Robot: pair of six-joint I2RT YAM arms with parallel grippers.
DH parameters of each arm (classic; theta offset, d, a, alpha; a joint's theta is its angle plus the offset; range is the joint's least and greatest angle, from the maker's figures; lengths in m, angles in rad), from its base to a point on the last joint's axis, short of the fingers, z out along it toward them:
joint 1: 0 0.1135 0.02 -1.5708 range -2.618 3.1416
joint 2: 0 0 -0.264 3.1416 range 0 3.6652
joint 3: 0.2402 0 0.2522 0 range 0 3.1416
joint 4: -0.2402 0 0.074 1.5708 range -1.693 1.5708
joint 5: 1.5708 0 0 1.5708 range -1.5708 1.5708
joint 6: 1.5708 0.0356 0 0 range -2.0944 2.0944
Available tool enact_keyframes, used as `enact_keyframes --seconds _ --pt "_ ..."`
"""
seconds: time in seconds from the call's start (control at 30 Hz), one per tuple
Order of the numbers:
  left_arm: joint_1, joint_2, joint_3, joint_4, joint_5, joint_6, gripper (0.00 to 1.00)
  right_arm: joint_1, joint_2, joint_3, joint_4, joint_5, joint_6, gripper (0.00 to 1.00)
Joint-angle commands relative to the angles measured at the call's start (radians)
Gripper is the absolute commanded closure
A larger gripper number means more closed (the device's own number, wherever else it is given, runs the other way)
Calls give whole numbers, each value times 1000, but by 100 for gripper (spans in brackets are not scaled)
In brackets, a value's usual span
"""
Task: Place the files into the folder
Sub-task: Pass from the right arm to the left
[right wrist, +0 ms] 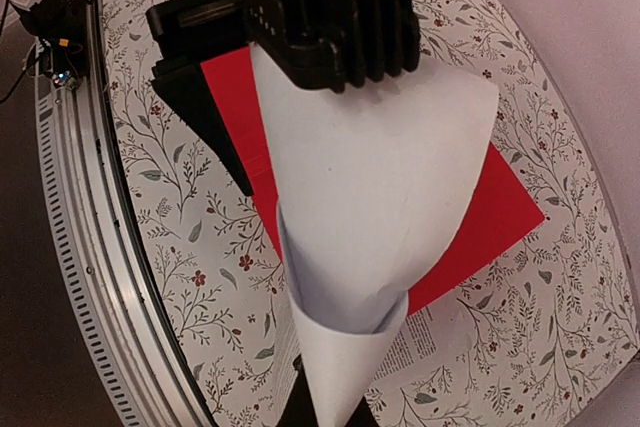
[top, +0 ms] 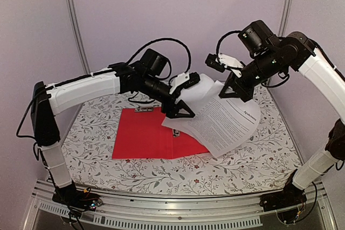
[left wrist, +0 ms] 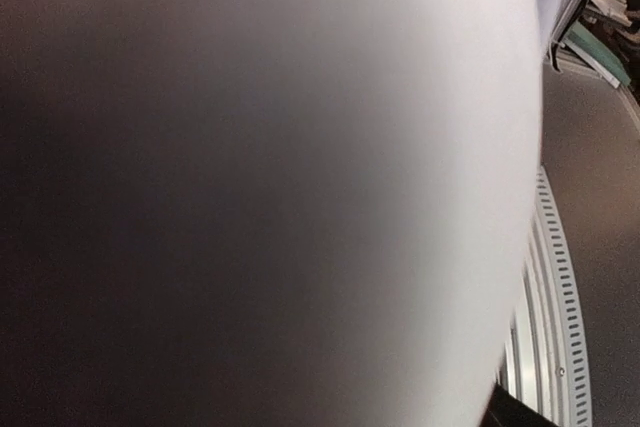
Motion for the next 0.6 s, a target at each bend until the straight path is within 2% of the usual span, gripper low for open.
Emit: enact_keyframes --seconds 0.0,0.2,0.33,0.5,0.57 --pt "-25 46 39 -19 90 -19 33 6 8 -28 62 14 2 100" --pt "-26 41 -25 109 98 -95 59 3 14 -71 106 65 20 100" --pt "-24 12 -85 189 75 -128 71 -10 26 -79 106 90 42 99" --pt "-22 9 -122 254 44 -155 100 -26 35 -81 111 54 65 96" --pt "-22 11 -129 267 30 -164 100 -28 37 -82 110 50 68 94"
